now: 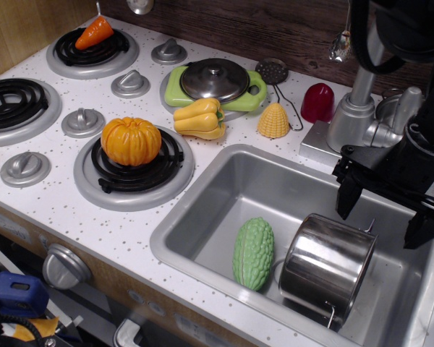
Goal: Flip pot upright in sink
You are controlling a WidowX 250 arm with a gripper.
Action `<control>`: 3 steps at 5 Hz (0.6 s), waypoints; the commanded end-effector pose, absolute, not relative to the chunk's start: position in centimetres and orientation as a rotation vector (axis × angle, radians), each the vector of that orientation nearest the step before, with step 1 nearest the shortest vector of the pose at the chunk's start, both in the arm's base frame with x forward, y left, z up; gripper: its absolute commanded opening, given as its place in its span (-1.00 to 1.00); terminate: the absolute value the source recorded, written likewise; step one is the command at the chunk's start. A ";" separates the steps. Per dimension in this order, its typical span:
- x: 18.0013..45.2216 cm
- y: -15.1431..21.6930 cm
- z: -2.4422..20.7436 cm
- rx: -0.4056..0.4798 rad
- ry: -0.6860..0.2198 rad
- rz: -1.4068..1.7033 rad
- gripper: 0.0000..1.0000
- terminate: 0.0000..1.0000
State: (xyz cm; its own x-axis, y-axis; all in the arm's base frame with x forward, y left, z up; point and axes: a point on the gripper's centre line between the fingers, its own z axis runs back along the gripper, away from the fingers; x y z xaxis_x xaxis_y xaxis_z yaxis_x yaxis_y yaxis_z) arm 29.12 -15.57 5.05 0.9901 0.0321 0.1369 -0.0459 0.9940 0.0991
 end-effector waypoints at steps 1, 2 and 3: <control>29.1 -15.6 5.1 0.102 -0.136 0.039 1.00 -1.00; 29.2 -16.2 4.8 0.178 -0.141 0.057 1.00 -1.00; 29.2 -16.6 4.2 0.224 -0.163 0.069 1.00 -1.00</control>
State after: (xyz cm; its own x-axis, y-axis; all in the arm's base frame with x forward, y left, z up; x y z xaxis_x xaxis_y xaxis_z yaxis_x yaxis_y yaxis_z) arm 28.29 -16.31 2.22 0.9902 0.0223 0.1378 -0.0658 0.9452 0.3198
